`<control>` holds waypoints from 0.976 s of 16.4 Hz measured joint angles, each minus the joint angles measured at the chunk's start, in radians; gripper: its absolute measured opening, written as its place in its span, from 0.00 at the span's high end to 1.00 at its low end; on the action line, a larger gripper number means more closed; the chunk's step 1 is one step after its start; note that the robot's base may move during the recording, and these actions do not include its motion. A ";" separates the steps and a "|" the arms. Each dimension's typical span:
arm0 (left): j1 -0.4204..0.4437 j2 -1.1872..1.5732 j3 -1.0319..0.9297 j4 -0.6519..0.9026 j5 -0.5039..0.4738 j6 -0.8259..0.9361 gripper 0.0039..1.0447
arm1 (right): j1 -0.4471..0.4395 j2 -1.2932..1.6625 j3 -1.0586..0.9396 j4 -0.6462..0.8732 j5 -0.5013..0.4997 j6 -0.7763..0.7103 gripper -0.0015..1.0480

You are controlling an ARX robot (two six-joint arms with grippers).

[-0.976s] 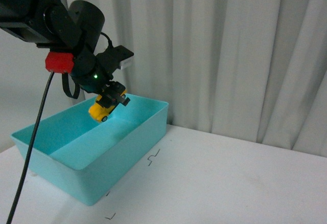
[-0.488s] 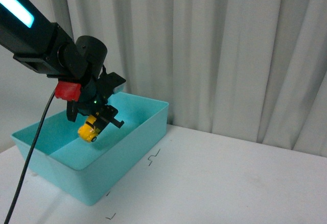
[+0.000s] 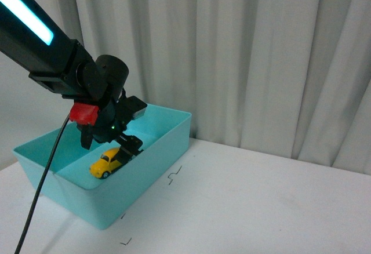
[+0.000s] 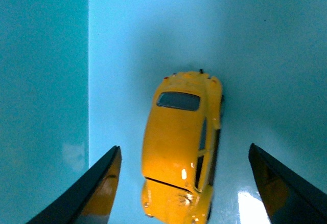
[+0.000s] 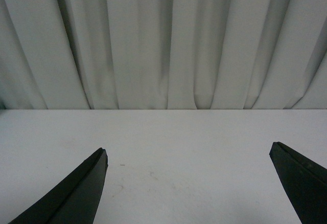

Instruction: Wind up and store yellow beetle toy

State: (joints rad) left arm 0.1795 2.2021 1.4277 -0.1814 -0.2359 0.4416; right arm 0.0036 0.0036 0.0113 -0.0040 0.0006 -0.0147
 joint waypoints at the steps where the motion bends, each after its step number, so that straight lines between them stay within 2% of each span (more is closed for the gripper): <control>1: 0.000 0.000 0.003 -0.008 0.012 -0.010 0.18 | 0.000 0.000 0.000 0.000 0.000 0.000 0.06; 2: 0.002 -0.004 0.003 -0.007 0.032 -0.021 0.06 | 0.000 0.000 0.000 0.000 0.000 0.000 0.06; 7: 0.023 -0.197 -0.060 0.099 0.191 -0.076 0.06 | 0.000 0.000 0.000 0.000 0.000 0.000 0.06; 11: 0.045 -0.505 -0.271 0.138 0.289 -0.077 0.06 | 0.000 0.000 0.000 0.000 0.000 0.000 0.06; 12: 0.053 -0.560 -0.340 0.274 0.336 -0.105 0.09 | 0.000 0.000 0.000 0.000 0.000 0.000 0.06; 13: 0.053 -0.645 -0.458 0.503 0.414 -0.192 0.19 | 0.000 0.000 0.000 0.000 0.001 0.000 0.06; 15: 0.021 -0.866 -0.698 0.759 0.427 -0.341 0.39 | -0.004 0.000 0.000 0.000 0.000 0.000 0.06; 16: 0.000 -0.954 -0.787 0.835 0.417 -0.379 0.48 | -0.004 0.000 0.000 0.000 0.000 0.000 0.06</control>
State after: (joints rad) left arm 0.1795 1.2476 0.6403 0.6540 0.1814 0.0628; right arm -0.0002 0.0036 0.0113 -0.0036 0.0006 -0.0147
